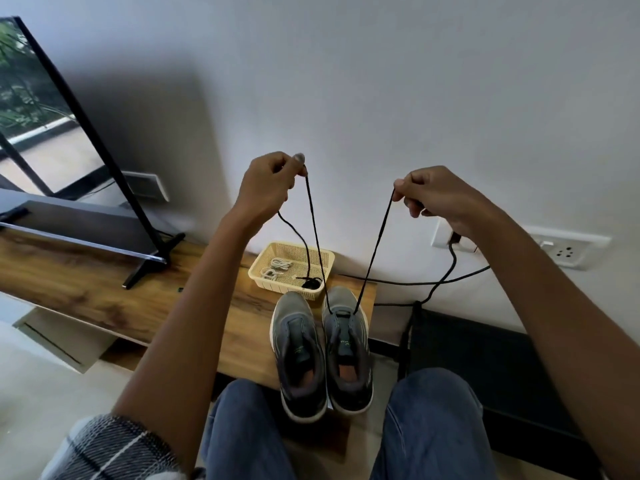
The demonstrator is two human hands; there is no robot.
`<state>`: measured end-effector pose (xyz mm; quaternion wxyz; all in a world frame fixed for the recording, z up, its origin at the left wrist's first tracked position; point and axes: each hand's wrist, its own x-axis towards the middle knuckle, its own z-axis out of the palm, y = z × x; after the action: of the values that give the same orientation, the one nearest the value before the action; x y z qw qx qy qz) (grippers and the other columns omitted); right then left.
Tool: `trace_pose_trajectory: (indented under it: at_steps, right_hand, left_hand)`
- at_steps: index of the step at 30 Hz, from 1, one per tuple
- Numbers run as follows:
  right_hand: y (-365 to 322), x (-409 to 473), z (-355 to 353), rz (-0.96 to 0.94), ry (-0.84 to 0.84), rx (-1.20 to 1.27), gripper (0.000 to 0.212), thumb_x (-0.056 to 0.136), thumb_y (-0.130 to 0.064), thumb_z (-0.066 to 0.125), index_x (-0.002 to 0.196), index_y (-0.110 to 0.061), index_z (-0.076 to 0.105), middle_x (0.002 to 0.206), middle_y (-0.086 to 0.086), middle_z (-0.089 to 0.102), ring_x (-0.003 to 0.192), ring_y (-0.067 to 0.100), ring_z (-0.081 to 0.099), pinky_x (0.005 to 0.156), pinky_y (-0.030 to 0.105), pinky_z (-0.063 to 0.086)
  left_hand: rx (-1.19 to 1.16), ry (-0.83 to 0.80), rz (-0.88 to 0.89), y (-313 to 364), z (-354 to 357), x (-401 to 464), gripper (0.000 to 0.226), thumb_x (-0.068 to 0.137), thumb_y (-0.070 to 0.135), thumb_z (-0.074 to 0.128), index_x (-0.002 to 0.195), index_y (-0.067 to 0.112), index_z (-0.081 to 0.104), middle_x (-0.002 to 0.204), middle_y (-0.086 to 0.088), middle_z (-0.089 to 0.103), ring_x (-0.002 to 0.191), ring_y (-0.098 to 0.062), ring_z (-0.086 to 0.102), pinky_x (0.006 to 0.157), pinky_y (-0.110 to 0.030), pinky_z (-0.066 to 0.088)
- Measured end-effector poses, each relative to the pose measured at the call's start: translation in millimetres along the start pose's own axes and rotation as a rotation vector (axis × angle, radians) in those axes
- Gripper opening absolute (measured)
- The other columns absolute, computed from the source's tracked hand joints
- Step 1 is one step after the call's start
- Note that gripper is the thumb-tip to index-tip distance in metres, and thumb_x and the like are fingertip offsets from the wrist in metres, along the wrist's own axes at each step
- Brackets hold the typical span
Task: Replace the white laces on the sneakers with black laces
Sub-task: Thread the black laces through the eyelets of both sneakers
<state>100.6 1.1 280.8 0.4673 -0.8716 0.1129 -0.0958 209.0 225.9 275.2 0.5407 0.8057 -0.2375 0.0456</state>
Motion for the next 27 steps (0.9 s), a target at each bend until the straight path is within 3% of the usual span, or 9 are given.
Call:
trace_pose_trajectory:
  at_steps: [6,10,16,20,22,25,27]
  right_hand:
    - [-6,4,3,-0.033,0.055,0.110,0.028,0.099,-0.022,0.050,0.076,-0.012,0.061,0.065,0.000,0.058,0.057,0.008,0.060,0.063,0.022,0.047]
    - [-5,4,8,-0.061,0.084,0.166,0.026,0.098,-0.020,0.051,0.076,-0.011,0.062,0.070,0.000,0.061,0.060,0.007,0.062,0.063,0.022,0.050]
    - [-16,4,15,-0.152,0.052,0.086,0.022,0.096,-0.023,0.055,0.087,-0.007,0.067,0.072,-0.002,0.065,0.068,0.009,0.063,0.063,0.020,0.047]
    - [-20,2,31,-0.215,0.029,0.050,0.020,0.095,-0.022,0.056,0.087,-0.008,0.067,0.076,0.001,0.067,0.074,0.011,0.063,0.065,0.020,0.048]
    - [-15,0,36,-0.216,0.005,0.097,0.026,0.097,-0.029,0.053,0.091,-0.008,0.066,0.080,0.006,0.068,0.075,0.012,0.064,0.064,0.017,0.047]
    - [11,2,43,-0.065,0.022,0.254,0.048,0.099,-0.049,0.036,0.106,-0.010,0.063,0.090,0.007,0.068,0.079,0.014,0.063,0.069,0.027,0.045]
    - [44,5,55,0.070,0.071,0.357,0.044,0.102,-0.041,0.031,0.108,-0.010,0.061,0.092,0.010,0.065,0.079,0.019,0.060,0.068,0.030,0.044]
  left_hand:
    - [0.126,-0.082,-0.019,-4,32,-7,0.024,0.097,0.034,0.052,0.082,0.022,0.066,0.074,0.004,0.063,0.065,-0.014,0.054,0.067,-0.032,0.048]
    - [0.107,-0.181,-0.066,-20,53,-15,0.022,0.098,0.023,0.051,0.098,0.013,0.071,0.083,-0.001,0.065,0.067,-0.008,0.055,0.059,-0.016,0.046]
    - [0.094,-0.256,-0.025,-12,68,-14,0.029,0.094,0.028,0.060,0.117,0.012,0.065,0.085,0.007,0.057,0.071,-0.002,0.051,0.066,-0.017,0.040]
    - [0.170,-0.388,0.031,-7,82,-16,0.024,0.096,0.029,0.057,0.109,0.013,0.070,0.083,0.000,0.063,0.070,-0.004,0.048,0.063,-0.018,0.034]
    - [0.168,-0.307,0.016,-12,85,-16,0.025,0.098,0.026,0.052,0.102,0.012,0.073,0.078,-0.002,0.061,0.071,-0.011,0.049,0.061,-0.022,0.033]
    - [0.136,-0.162,-0.029,-26,88,-16,0.026,0.100,0.020,0.048,0.093,0.016,0.073,0.091,-0.002,0.068,0.078,-0.014,0.055,0.068,-0.027,0.040]
    - [0.068,-0.127,-0.065,-34,89,-18,0.032,0.100,0.014,0.044,0.081,0.021,0.068,0.095,-0.005,0.071,0.063,-0.003,0.054,0.065,-0.027,0.042]
